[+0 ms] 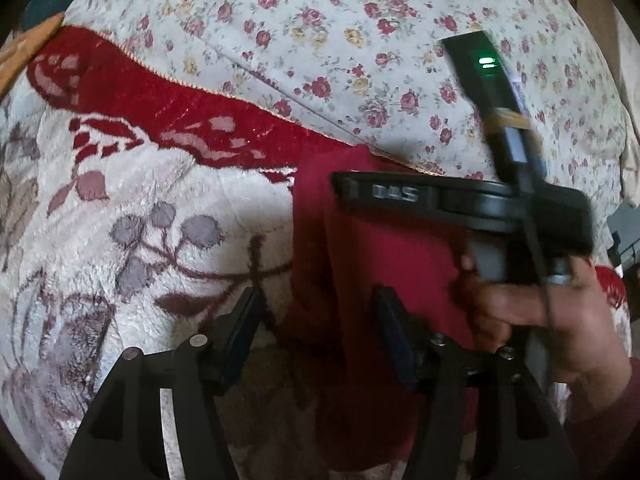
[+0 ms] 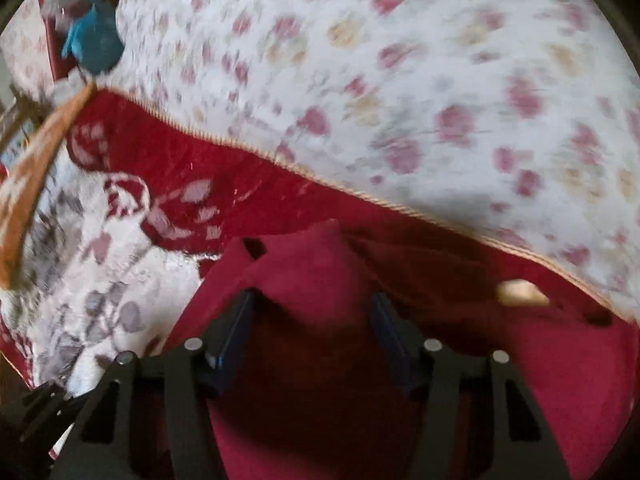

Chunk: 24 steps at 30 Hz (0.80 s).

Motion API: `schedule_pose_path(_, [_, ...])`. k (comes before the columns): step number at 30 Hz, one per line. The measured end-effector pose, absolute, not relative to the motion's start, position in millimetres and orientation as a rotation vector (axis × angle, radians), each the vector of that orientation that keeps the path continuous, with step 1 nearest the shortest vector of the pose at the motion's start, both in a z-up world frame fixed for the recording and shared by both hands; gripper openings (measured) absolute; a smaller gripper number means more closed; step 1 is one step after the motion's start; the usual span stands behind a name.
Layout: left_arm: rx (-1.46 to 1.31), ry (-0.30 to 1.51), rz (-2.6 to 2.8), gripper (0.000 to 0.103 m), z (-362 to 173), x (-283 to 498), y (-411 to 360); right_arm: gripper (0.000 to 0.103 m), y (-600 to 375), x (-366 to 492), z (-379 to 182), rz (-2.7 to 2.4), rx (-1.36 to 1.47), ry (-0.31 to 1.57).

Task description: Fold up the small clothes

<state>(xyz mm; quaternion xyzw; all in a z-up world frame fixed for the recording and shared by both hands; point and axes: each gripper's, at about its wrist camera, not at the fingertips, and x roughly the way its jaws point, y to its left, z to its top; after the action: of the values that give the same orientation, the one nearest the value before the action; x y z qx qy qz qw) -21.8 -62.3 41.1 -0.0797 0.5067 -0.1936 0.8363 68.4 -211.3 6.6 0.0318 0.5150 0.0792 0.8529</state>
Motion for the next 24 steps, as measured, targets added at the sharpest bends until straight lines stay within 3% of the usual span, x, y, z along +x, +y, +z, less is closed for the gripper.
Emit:
schedule_pose_path(11, [-0.183, 1.071, -0.413, 0.041, 39.7, -21.4, -58.7, 0.065, -222.6, 48.8, 38.7, 0.185, 0.145, 1.004])
schedule_pose_path(19, [-0.167, 1.066, -0.395, 0.042, 38.8, -20.3, -62.3, 0.065, -204.9, 62.5, 7.1, 0.139, 0.075, 1.069])
schedule_pose_path(24, [-0.175, 1.071, -0.398, 0.043, 38.4, -18.2, -62.2, 0.065, -218.6, 69.1, 11.4, 0.144, 0.194, 1.069])
